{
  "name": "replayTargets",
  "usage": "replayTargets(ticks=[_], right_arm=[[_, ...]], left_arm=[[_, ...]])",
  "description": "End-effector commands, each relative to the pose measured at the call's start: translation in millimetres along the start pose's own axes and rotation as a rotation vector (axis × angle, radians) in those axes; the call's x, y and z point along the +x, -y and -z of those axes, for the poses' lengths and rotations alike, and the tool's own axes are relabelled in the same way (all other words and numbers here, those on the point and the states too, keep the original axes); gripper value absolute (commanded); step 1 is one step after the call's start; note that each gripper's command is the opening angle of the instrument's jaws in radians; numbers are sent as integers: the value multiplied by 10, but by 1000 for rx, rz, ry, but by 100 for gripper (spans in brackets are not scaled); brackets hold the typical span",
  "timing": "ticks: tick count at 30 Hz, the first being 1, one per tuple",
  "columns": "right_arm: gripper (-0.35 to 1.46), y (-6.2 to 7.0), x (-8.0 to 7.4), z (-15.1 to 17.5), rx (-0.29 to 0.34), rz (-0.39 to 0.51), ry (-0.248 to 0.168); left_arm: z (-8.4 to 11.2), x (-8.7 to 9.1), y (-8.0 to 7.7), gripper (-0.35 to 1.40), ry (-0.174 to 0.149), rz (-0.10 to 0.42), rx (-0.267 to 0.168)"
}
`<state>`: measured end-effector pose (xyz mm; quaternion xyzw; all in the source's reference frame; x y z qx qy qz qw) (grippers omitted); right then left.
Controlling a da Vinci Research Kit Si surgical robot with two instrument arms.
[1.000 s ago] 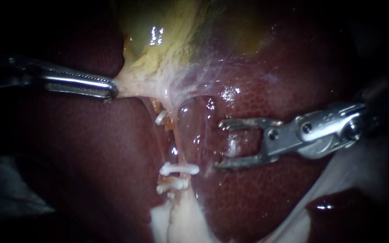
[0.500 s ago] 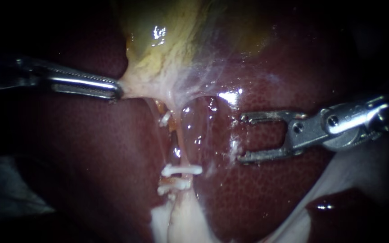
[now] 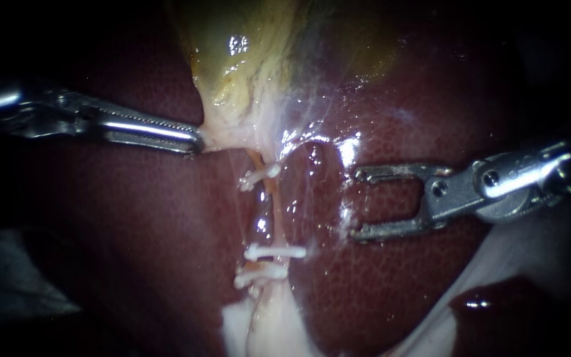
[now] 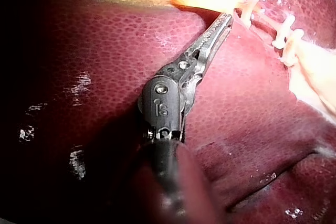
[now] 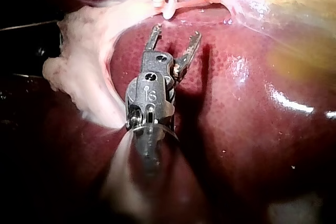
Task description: Going back first clip right tube
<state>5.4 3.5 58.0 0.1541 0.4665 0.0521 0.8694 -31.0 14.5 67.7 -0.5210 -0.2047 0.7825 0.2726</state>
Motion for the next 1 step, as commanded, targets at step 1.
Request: replayTargets(ticks=[1], right_arm=[[50, 0, 0, 0, 0, 0, 0]], left_arm=[[1, 1, 0, -35, 0, 0, -1]])
